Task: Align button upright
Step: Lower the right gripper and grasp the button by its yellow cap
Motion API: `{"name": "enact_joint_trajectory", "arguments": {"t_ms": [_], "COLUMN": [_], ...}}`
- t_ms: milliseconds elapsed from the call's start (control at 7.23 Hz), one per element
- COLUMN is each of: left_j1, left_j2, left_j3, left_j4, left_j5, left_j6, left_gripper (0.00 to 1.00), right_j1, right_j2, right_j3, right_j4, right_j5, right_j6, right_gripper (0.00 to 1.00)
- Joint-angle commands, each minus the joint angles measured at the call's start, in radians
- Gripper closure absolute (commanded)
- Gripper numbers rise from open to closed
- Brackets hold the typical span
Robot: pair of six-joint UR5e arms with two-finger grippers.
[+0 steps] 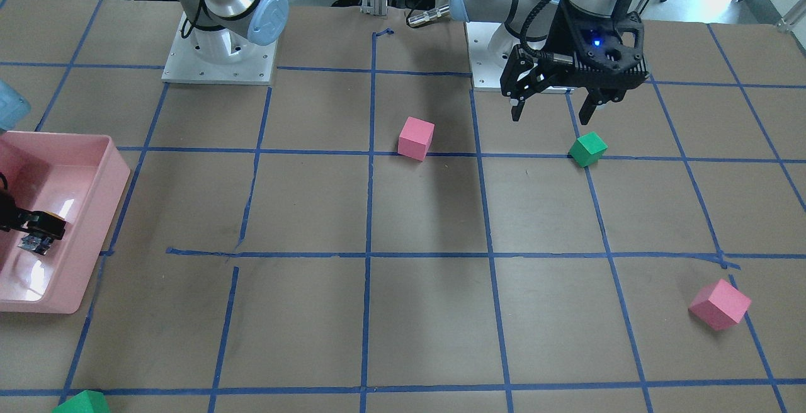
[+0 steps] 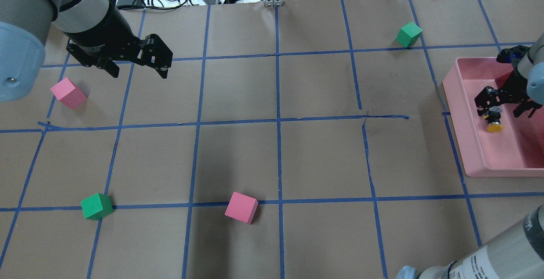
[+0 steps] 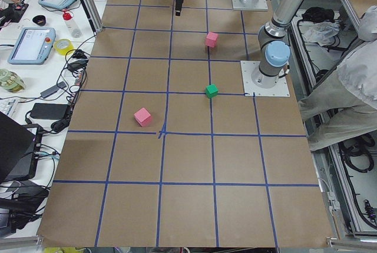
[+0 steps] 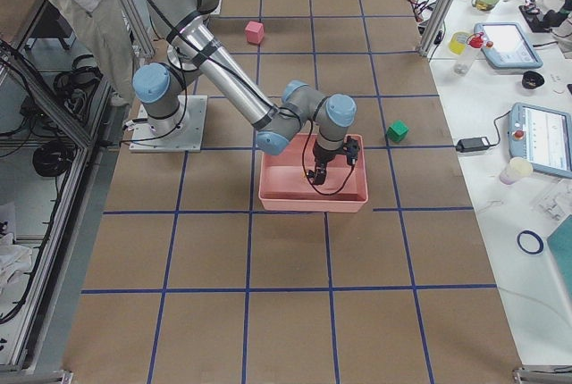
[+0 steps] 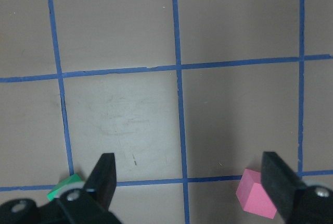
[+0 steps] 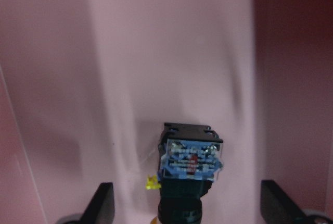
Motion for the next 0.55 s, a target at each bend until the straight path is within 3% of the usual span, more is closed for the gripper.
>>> {"name": "enact_joint_trajectory", "arguments": {"t_ms": [0,277,415], "left_j1": [0.000,0.000,0.001], "left_j2": [0.000,0.000,0.000], "left_j3": [0.000,0.000,0.000], "left_j4": [0.000,0.000,0.000], "left_j5": [0.000,0.000,0.000], "left_j6": [0.000,0.000,0.000], "left_gripper": [0.00,0.00,0.00], "right_j1": [-0.002,-0.004,-0.002], "right_j2": [0.009,0.014,0.014], "right_j3": [0.003,0.010,0.010], "right_j4": [-0.002,-0.001,0.001], "right_j5": [0.000,0.003,0.003], "right_j6": [-0.002,0.000,-0.004], "right_gripper": [0.15,0.50,0.83]}}
